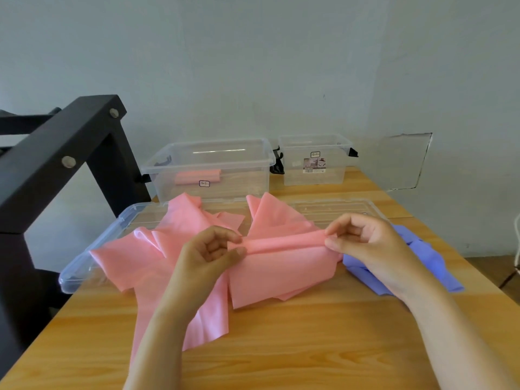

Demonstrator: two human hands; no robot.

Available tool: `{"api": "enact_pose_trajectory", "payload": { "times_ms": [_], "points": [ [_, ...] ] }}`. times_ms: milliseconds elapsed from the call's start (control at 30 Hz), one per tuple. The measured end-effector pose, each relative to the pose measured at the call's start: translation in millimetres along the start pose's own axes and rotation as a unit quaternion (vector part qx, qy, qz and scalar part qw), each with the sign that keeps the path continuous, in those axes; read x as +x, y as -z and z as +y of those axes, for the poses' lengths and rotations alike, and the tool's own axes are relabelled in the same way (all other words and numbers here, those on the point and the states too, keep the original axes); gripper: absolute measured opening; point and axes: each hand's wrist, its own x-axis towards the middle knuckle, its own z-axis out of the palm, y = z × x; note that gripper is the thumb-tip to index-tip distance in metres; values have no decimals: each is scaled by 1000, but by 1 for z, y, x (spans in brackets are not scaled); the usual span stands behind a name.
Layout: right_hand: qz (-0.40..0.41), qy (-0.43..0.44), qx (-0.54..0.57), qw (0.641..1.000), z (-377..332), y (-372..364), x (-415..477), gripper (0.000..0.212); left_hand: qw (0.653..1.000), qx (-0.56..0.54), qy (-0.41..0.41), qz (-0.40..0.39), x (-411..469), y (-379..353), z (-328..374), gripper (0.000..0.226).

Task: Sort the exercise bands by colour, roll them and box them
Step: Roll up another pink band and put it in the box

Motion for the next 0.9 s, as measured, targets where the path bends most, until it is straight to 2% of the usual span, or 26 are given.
{"api": "enact_pose_trajectory", "payload": {
  "times_ms": [100, 233, 333, 500, 567, 667, 800, 900],
  "points": [
    [3, 2, -17, 1000, 2, -3, 1, 27, 1000, 22, -5, 0, 1, 0, -1, 24],
    [10, 11, -40, 999, 4, -2, 2, 25, 1000, 15, -2, -15, 1, -1, -1, 6],
    [-5, 2, 7, 1000, 2, -2, 1, 21, 999, -16, 29, -35, 0, -2, 0, 5],
    [-41, -4, 80, 996, 3, 1, 1, 37, 995, -75, 45, -52, 0, 6, 1, 13],
    [-44, -2, 62, 997, 2, 1, 0, 27, 995, -73, 38, -50, -1, 6, 2, 14],
    [-20, 3, 9, 1000, 2, 0, 1, 13, 1000, 7, 7, -17, -1, 0, 0, 8],
    [-4, 3, -26, 1000, 6, -4, 3, 24, 1000, 15, 4, 3, 0, -5, 1, 28],
    [18, 12, -46, 999, 8, -4, 3, 21, 999, 36, -12, -1, 1, -3, -1, 17]
  ]
}}
